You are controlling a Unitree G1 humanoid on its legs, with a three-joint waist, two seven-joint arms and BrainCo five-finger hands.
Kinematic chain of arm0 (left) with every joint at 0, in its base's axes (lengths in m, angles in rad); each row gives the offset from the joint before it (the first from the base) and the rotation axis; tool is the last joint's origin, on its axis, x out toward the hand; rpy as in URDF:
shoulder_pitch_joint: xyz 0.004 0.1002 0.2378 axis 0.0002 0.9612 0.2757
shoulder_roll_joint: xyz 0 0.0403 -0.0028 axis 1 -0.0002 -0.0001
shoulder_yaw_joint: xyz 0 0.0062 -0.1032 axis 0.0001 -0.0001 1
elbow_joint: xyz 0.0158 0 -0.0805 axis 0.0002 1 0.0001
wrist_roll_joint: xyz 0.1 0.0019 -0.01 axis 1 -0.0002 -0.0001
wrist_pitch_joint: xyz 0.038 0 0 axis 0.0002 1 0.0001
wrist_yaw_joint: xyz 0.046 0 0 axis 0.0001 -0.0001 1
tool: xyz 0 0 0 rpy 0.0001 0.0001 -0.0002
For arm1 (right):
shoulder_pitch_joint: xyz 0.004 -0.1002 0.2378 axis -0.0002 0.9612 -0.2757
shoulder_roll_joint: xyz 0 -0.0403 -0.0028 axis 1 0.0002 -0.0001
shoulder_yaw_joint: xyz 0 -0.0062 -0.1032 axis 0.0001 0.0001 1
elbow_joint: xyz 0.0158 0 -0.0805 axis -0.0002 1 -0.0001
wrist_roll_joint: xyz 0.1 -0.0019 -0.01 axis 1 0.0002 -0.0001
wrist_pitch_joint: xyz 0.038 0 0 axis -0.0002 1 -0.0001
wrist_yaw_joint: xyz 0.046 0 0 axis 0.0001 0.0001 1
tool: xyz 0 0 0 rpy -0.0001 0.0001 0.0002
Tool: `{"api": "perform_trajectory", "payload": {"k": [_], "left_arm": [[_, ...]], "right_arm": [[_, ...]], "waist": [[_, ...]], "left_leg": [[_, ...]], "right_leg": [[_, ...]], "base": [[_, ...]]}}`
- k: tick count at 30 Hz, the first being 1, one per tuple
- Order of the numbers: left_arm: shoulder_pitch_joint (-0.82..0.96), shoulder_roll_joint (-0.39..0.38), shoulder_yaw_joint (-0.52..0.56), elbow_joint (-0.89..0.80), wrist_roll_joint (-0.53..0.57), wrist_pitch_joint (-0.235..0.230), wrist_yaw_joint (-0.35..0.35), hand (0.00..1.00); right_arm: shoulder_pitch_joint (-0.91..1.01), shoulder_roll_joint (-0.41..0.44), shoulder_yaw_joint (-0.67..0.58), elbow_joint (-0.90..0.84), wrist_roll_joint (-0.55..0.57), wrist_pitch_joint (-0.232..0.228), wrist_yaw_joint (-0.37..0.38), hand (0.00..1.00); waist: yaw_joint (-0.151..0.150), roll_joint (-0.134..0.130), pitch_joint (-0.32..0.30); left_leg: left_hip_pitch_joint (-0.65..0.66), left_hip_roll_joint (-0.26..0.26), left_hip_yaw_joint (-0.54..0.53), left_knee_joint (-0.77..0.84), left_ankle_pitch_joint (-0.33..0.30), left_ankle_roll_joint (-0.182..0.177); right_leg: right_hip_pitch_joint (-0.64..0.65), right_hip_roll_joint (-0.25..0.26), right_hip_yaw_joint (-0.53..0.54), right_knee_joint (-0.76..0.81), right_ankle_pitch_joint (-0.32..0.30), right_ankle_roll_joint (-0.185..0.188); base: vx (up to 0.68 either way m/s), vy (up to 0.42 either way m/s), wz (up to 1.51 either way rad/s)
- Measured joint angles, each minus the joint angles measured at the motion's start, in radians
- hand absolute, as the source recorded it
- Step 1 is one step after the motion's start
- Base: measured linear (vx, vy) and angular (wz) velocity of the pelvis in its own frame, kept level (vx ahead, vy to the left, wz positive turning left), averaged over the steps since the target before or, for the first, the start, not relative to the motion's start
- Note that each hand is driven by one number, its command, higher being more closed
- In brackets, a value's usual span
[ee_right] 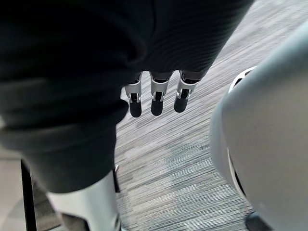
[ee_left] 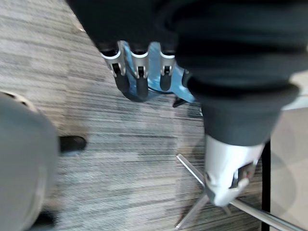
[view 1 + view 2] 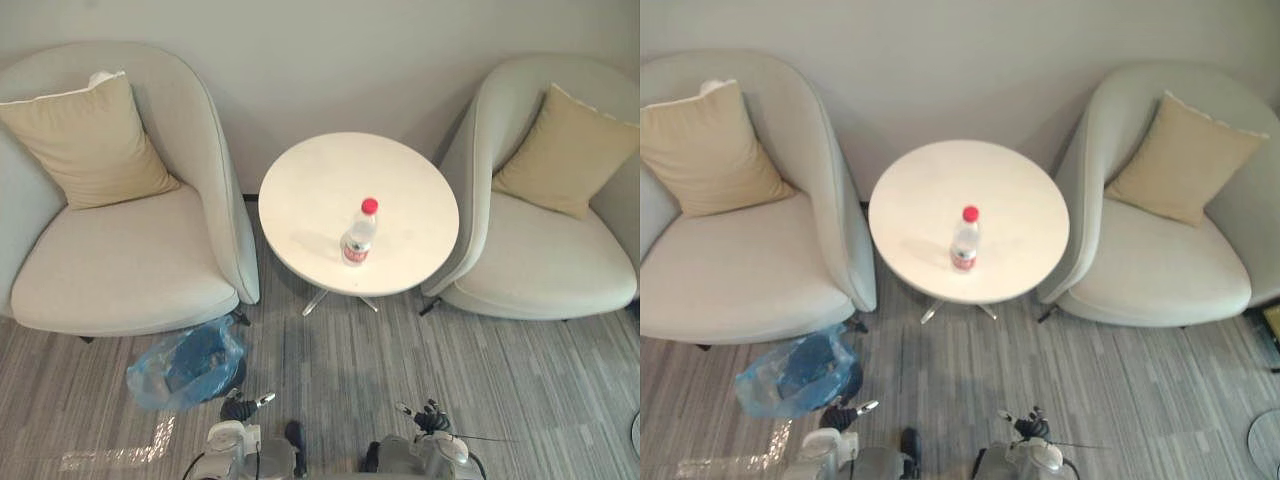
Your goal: Gather rubbish on tea table into small bin, then transfer packed bag to large trash can.
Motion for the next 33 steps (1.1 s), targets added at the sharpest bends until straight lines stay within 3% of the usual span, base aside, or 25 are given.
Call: {"api": "perform_trajectory", "payload": {"k": [1,2,3,4,5,6,9,11,13,16,17,18,21,26,33], "left_arm": [[0.004,0.002,-0.006,0.013,0.0,-0.002,-0.001,0.0],[0.013,0.005,-0.004,0.024,0.001,-0.002,-0.001,0.0],[0.009,0.002,0.002,0.039,0.001,-0.002,-0.001,0.0],[0.012,-0.02,0.008,0.045,0.001,-0.003,-0.002,0.0],[0.013,-0.024,0.008,0.046,0.002,-0.003,-0.002,0.0],[0.012,-0.041,0.014,0.05,0.002,-0.004,-0.001,0.0],[-0.003,-0.04,0.016,0.064,0.002,-0.002,-0.003,0.0],[-0.003,-0.044,0.017,0.041,0.002,-0.004,-0.003,0.0],[-0.003,-0.051,0.016,0.035,0.002,-0.004,-0.003,0.0],[-0.005,-0.052,0.014,0.028,0.002,-0.002,-0.003,0.0],[-0.002,-0.056,0.011,0.028,0.002,-0.002,-0.003,0.0],[0.0,-0.055,0.011,0.029,0.001,-0.002,-0.004,0.0],[-0.015,-0.029,0.001,0.029,0.003,-0.001,-0.002,0.0],[0.011,-0.019,-0.008,0.03,0.003,0.002,-0.002,0.0],[0.016,-0.018,-0.037,0.03,0.006,0.006,0.001,0.0]], "right_arm": [[0.004,-0.004,0.0,0.002,0.0,0.0,0.0,0.0],[0.02,-0.002,0.0,0.002,0.0,0.0,0.001,0.0],[0.022,-0.01,0.001,0.007,0.0,0.0,0.003,0.0],[0.017,-0.032,0.0,0.015,0.0,0.0,0.003,0.0],[0.018,-0.037,-0.001,0.015,0.0,0.0,0.003,0.0],[0.014,-0.048,-0.005,0.016,0.001,-0.001,0.003,0.0],[0.024,-0.046,-0.007,0.021,0.003,-0.006,0.003,0.0],[0.032,-0.045,-0.005,0.023,0.005,-0.011,0.003,0.0],[0.033,-0.048,-0.011,0.021,0.005,-0.013,0.002,0.0],[0.038,-0.047,-0.015,0.021,0.005,-0.011,0.001,0.0],[0.047,-0.051,-0.016,0.021,0.005,-0.011,0.0,0.0],[0.047,-0.058,-0.021,0.022,0.004,-0.011,0.0,0.0],[0.051,-0.041,-0.021,0.018,0.003,-0.01,0.0,0.0],[0.054,-0.027,-0.012,-0.003,0.002,-0.011,-0.002,0.0],[0.086,-0.028,0.0,-0.081,-0.033,-0.014,-0.036,0.0]], "waist": [[0.0,-0.001,0.0],[0.0,-0.038,-0.005],[-0.003,-0.031,0.002],[-0.004,0.011,-0.009],[-0.007,0.017,-0.014],[-0.009,0.045,-0.014],[-0.012,0.041,-0.003],[0.0,0.044,0.002],[0.004,0.05,0.003],[0.006,0.052,0.003],[0.006,0.073,-0.007],[0.006,0.077,-0.005],[0.005,0.04,-0.011],[0.005,0.034,-0.01],[-0.002,0.033,-0.011]], "left_leg": [[0.024,0.002,-0.013,0.0,-0.015,-0.024],[0.053,-0.032,-0.041,0.003,-0.038,-0.054],[0.064,-0.037,-0.057,0.005,-0.052,-0.062],[0.068,0.002,-0.071,0.005,-0.057,-0.069],[0.072,0.007,-0.081,0.005,-0.06,-0.073],[0.074,0.033,-0.092,0.012,-0.08,-0.093],[0.006,0.077,-0.104,0.227,-0.103,-0.13],[-0.096,0.129,-0.078,0.511,-0.108,-0.148],[-0.14,0.15,-0.042,0.544,-0.126,-0.129],[-0.173,0.114,-0.048,0.302,-0.11,-0.123],[-0.153,0.096,-0.082,0.125,0.013,-0.126],[-0.147,0.096,-0.085,0.117,0.042,-0.11],[-0.119,0.046,-0.077,0.071,0.054,-0.098],[-0.025,0.019,-0.076,-0.019,0.069,-0.082],[-0.01,0.023,-0.076,-0.102,0.11,-0.089]], "right_leg": [[0.007,0.027,0.024,-0.132,0.117,-0.011],[0.009,0.009,0.061,-0.2,0.315,-0.043],[0.011,0.004,0.053,-0.17,0.283,-0.076],[0.016,0.026,0.039,-0.155,0.267,-0.071],[0.026,0.031,0.036,-0.169,0.254,-0.072],[0.051,0.058,0.009,-0.196,0.233,-0.08],[0.135,0.082,-0.029,-0.244,0.192,-0.09],[0.222,0.099,-0.045,-0.275,0.166,-0.103],[0.255,0.1,-0.046,-0.273,0.151,-0.101],[0.272,0.076,-0.037,-0.263,0.141,-0.087],[0.275,0.082,-0.027,-0.259,0.13,-0.07],[0.279,0.084,-0.014,-0.258,0.127,-0.065],[0.283,0.042,0.002,-0.269,0.115,-0.037],[0.34,0.025,0.012,-0.295,0.106,-0.026],[0.319,0.038,0.031,-0.295,0.106,-0.027]], "base": [[0.41,-0.204,0.48],[0.35,-0.177,0.51],[0.24,-0.164,0.47],[0.15,-0.111,0.32],[0.29,-0.183,0.3],[0.32,-0.212,0.4],[0.21,-0.165,0.48],[0.16,-0.095,0.18],[0.2,-0.011,-0.02],[0.22,0.101,-0.13],[0.24,0.154,-0.17],[0.24,0.132,-0.19],[0.21,0.105,0.02],[0.12,0.026,0.03],[0.01,-0.038,-0.05]]}}
